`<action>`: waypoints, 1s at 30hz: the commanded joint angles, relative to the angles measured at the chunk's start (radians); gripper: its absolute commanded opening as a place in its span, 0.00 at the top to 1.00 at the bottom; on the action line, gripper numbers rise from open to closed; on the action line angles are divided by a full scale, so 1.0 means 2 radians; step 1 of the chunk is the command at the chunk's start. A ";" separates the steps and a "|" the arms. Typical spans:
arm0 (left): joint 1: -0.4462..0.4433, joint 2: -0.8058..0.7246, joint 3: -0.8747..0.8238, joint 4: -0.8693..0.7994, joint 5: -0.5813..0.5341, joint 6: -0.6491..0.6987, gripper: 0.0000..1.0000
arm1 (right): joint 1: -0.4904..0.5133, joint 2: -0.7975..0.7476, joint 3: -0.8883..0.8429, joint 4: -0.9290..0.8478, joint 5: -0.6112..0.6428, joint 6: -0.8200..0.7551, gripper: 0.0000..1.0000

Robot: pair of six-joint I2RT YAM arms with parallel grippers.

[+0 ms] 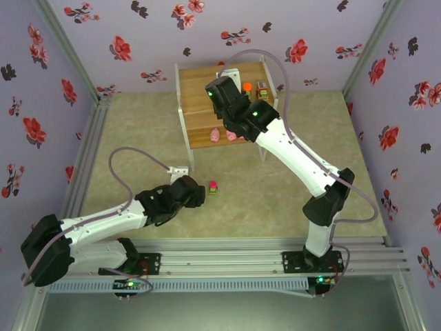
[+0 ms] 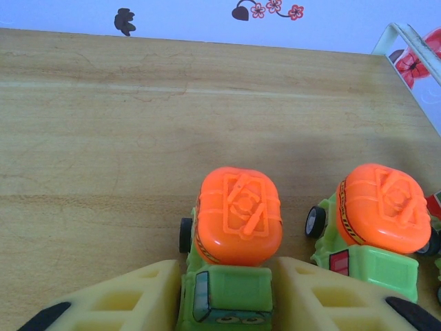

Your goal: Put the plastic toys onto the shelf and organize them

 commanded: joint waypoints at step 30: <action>-0.008 -0.003 0.013 -0.009 -0.008 0.002 0.15 | 0.015 -0.045 0.008 -0.012 0.002 -0.009 0.56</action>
